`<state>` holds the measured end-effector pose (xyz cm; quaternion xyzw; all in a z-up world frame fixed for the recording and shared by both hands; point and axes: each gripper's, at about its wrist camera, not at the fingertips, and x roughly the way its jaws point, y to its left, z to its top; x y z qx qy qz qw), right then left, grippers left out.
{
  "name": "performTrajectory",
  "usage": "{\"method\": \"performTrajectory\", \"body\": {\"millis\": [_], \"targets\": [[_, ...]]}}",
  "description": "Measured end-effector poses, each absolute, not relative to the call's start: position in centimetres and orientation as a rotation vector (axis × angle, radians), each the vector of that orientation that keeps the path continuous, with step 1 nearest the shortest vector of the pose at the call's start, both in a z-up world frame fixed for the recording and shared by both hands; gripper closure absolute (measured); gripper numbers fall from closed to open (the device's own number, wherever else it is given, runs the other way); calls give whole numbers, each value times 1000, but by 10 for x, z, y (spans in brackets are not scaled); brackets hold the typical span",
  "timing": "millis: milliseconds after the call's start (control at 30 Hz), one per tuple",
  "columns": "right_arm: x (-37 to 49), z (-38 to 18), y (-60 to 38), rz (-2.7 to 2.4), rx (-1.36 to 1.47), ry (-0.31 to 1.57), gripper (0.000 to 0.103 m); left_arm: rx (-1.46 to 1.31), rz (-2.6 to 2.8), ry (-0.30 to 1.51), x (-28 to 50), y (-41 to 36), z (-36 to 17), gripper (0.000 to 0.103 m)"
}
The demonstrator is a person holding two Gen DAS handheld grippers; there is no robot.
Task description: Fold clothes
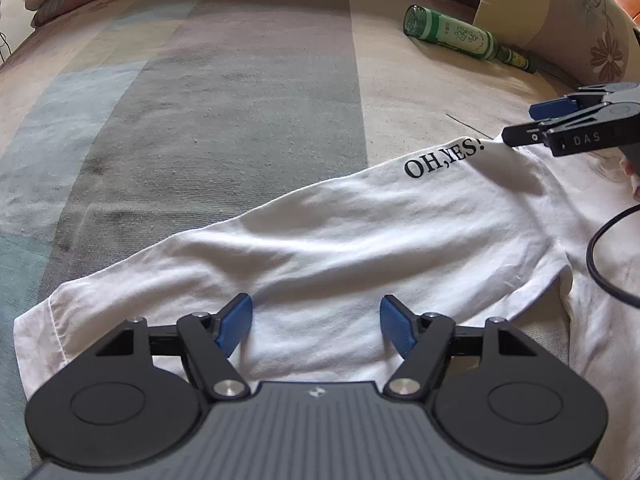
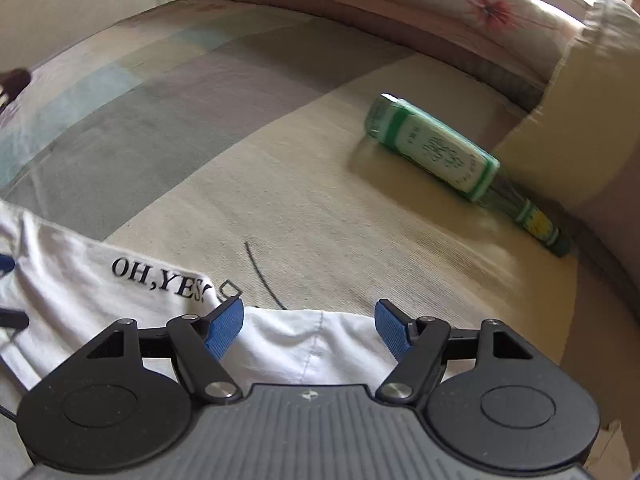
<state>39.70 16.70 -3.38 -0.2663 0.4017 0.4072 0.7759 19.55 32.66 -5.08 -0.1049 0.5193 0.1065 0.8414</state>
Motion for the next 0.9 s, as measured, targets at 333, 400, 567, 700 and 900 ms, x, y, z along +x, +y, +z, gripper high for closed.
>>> {"method": "performTrajectory", "body": {"millis": [333,400,567,700,900], "targets": [[385,-48,186,1233,-1127,633,31,-205,211,1105,197,325,-52,29],[396,-47,190,1292,-1115,690,37,-198,206,1109,197,324,-52,29],[395,-45,188,1395,-1098,734,74,-192,191,1110,194,325,-52,28],[391,-46,191,1359,-1098,677,99,-184,179,1113,194,325,-52,28],[415,-36,183,1146,-895,727,91,-206,182,1100,195,323,-40,28]]}}
